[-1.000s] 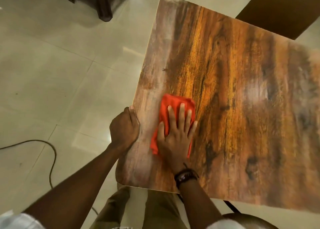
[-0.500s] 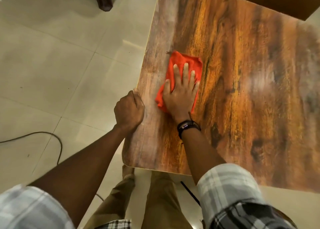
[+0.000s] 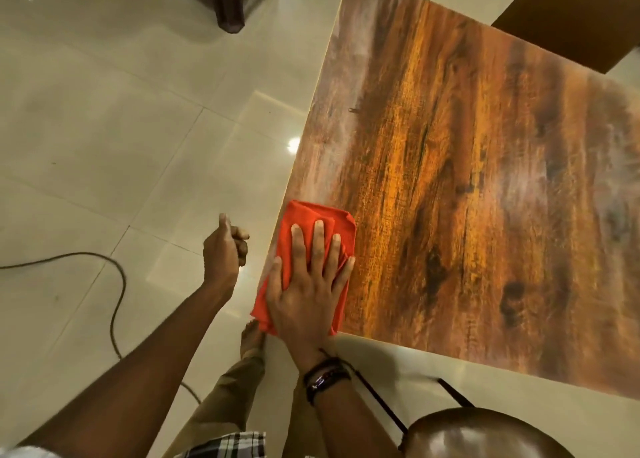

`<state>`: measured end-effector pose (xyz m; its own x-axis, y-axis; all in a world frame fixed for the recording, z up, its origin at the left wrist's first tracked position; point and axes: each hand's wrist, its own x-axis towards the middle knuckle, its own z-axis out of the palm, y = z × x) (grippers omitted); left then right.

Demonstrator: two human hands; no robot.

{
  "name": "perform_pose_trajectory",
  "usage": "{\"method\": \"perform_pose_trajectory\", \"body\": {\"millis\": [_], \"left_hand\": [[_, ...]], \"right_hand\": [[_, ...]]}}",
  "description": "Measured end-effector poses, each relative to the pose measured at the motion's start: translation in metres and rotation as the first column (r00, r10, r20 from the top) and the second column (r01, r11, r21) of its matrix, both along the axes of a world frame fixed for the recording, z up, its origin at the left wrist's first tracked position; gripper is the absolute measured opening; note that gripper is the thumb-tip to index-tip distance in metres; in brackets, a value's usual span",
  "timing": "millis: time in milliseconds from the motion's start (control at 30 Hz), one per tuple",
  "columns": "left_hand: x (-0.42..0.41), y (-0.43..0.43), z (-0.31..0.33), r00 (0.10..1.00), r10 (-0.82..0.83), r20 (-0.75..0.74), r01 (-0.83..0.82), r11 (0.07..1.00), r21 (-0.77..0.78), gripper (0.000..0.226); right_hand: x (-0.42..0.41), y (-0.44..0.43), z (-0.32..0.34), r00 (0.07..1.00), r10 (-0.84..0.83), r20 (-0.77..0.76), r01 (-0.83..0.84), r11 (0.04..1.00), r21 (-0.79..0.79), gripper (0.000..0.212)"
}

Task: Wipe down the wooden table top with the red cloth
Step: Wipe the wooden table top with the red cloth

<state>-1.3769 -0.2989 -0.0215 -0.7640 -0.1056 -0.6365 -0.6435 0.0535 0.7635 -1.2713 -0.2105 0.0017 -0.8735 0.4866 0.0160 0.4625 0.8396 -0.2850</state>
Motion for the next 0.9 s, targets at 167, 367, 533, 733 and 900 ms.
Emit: {"method": "perform_pose_trajectory", "body": {"millis": [167, 367, 533, 733, 900], "left_hand": [[0.002, -0.008, 0.008, 0.999, -0.051, 0.004, 0.051, 0.998, 0.029, 0.056], [-0.002, -0.002, 0.018, 0.999, -0.030, -0.035, 0.032, 0.998, 0.057, 0.054], [0.003, -0.002, 0.014, 0.999, -0.007, -0.043, 0.004, 0.998, -0.068, 0.056], [-0.006, 0.009, 0.017, 0.998, 0.065, -0.010, -0.065, 0.996, -0.063, 0.059], [-0.031, 0.028, 0.025, 0.999, 0.035, -0.023, -0.036, 0.998, -0.055, 0.059]], "right_hand": [[-0.080, 0.030, 0.001, 0.999, -0.022, -0.043, 0.021, 0.999, -0.033, 0.062], [-0.165, 0.070, 0.005, 1.000, 0.011, 0.006, -0.010, 0.994, -0.110, 0.062], [-0.133, 0.053, 0.003, 0.998, 0.057, -0.014, -0.058, 0.997, -0.050, 0.063], [-0.025, 0.006, 0.005, 0.988, 0.150, -0.038, -0.152, 0.987, -0.044, 0.063], [-0.020, 0.023, 0.002, 0.978, 0.203, -0.039, -0.206, 0.976, -0.075, 0.064]]}}
